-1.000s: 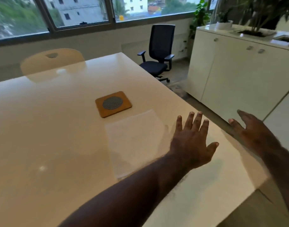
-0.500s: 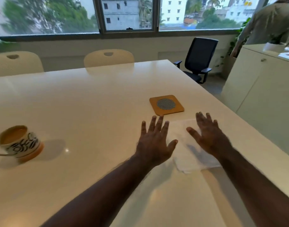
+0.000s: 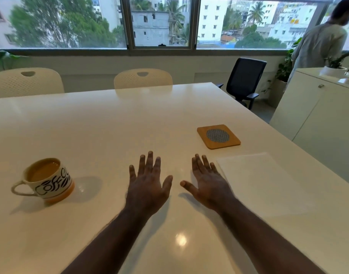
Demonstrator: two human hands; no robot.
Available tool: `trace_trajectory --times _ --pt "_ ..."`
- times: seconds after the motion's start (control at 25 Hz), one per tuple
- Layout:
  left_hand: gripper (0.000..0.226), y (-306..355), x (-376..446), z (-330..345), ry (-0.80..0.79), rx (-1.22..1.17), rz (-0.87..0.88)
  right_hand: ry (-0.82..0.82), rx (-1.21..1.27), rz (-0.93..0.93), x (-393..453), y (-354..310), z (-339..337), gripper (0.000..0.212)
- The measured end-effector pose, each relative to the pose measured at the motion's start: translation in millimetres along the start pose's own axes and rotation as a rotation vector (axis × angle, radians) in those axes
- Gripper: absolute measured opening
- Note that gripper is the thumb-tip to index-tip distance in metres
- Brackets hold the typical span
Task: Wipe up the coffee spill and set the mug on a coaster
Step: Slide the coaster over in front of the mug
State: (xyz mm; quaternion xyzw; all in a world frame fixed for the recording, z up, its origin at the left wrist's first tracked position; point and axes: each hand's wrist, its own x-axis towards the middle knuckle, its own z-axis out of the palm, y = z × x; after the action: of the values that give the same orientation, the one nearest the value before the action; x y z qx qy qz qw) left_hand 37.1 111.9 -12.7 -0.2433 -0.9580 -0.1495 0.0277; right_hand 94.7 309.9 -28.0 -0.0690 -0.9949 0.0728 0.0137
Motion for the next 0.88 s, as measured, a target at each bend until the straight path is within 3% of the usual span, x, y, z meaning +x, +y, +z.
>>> trace_trajectory --times 0.4,0.68,0.88 --pt "0.071 43.4 58.2 24.8 -0.076 -0.048 0.006 0.011 0.026 0.067 41.7 66.9 -14.7 0.098" --pt "0.066 102.1 122.9 57.2 -0.158 -0.034 0.044 0.135 0.005 0.24 90.4 159.6 -23.7 0.077" --pt "0.06 146.0 153.1 75.8 -0.164 -0.066 0.015 0.183 -0.003 0.311 111.3 189.9 -33.0 0.066"
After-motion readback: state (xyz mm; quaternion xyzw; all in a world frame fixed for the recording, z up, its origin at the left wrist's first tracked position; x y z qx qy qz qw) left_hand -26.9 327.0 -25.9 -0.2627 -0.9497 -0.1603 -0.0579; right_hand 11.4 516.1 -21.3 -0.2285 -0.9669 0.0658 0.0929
